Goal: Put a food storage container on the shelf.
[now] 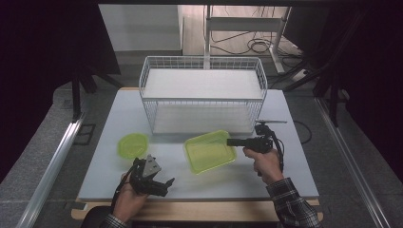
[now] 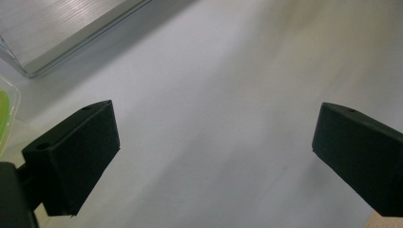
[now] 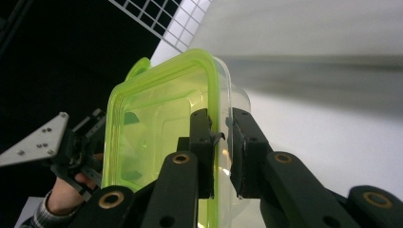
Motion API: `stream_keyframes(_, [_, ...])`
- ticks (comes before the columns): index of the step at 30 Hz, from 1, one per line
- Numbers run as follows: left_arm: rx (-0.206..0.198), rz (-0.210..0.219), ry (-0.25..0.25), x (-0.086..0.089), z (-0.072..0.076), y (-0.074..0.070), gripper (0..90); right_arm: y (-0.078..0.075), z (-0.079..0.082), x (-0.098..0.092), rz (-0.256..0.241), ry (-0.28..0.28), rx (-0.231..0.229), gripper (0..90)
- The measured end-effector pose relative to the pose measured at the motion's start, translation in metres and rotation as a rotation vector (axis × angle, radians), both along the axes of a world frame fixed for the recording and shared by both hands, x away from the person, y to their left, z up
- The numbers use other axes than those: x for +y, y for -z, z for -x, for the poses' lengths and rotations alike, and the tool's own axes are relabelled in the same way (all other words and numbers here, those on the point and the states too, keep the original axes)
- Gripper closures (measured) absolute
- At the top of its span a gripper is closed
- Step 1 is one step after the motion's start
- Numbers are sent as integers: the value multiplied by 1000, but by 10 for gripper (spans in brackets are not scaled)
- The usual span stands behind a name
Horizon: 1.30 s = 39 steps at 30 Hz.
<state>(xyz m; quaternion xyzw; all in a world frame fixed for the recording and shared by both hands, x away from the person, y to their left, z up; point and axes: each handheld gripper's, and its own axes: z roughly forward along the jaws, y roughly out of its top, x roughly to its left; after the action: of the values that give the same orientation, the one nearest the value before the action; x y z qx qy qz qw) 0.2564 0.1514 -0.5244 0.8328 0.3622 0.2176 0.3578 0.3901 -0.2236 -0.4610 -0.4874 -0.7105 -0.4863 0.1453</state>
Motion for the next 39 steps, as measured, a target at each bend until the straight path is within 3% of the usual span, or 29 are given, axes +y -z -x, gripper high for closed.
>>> stream_keyframes(11, [10, 1, -1, 0, 0, 1, 16, -25, -4, -3, -30, 13, -39, 800])
stream_keyframes(16, [19, 1, 1, -1, 0, 1, 18, -43, -6, -3, -36, 15, -66, 800])
stream_keyframes(27, [24, -4, 2, -2, 0, 1, 21, -65, -13, 0, -59, 22, -91, 801])
stream_keyframes(39, [20, 14, 3, -1, 0, 0, 15, -105, -23, 10, -82, 25, -156, 801])
